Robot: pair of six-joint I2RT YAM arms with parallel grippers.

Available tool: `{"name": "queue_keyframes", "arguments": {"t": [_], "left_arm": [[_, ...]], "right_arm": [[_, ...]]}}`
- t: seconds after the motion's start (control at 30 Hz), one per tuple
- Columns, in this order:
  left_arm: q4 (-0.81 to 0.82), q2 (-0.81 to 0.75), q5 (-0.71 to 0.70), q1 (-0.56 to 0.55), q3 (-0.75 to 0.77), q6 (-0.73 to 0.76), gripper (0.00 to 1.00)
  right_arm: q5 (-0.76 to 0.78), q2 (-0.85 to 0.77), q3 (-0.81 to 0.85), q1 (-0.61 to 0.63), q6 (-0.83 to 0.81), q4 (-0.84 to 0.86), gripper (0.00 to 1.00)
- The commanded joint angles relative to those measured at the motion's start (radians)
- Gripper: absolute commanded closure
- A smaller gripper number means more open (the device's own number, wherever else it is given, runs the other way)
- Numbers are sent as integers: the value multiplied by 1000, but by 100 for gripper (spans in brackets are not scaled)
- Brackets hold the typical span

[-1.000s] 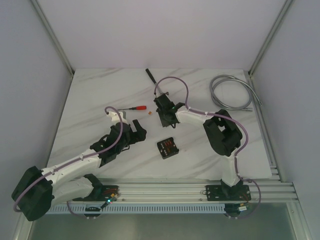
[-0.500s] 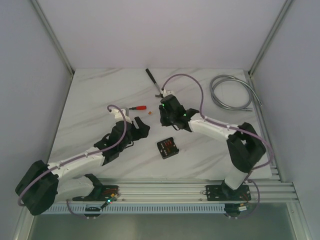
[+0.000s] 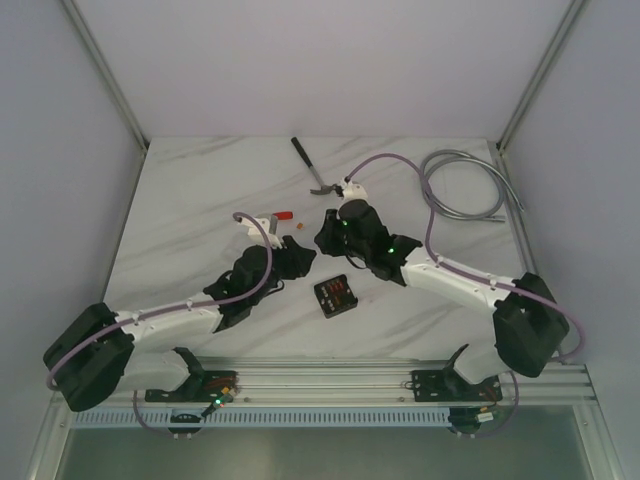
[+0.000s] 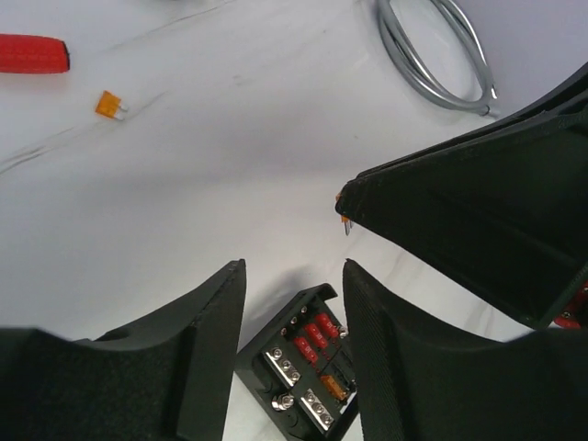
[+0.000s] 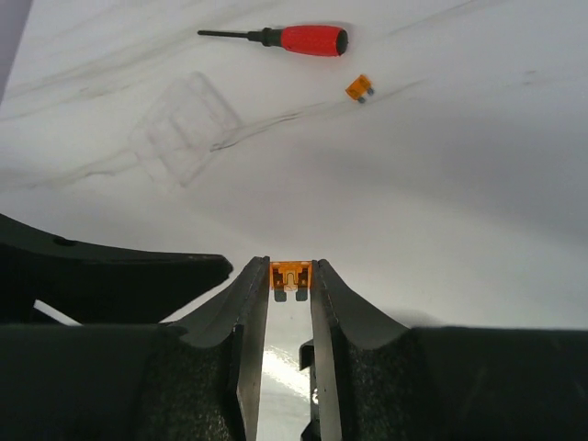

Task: Snap on the fuse box
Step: Pick up the fuse from the center of the board.

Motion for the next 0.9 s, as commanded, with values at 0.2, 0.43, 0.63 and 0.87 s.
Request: {"name": "queue_keyframes", "arguments": {"t": [0.2,0.43,0.63,0.87], "left_arm": [[133,34,36,-30,33,80,53],[161,27,49,-44,31,102,56],[164,28,39,-44,38,110,62],[145,28,8,-43,51,116,67]], "right_arm": [[-7,-77,-55,14,75,96,79],[-15,-89,-77,18,90,113,78],[-28,-100,-89,25,98,128,78],[-47,-124,-117,29,116,148,78]]}}
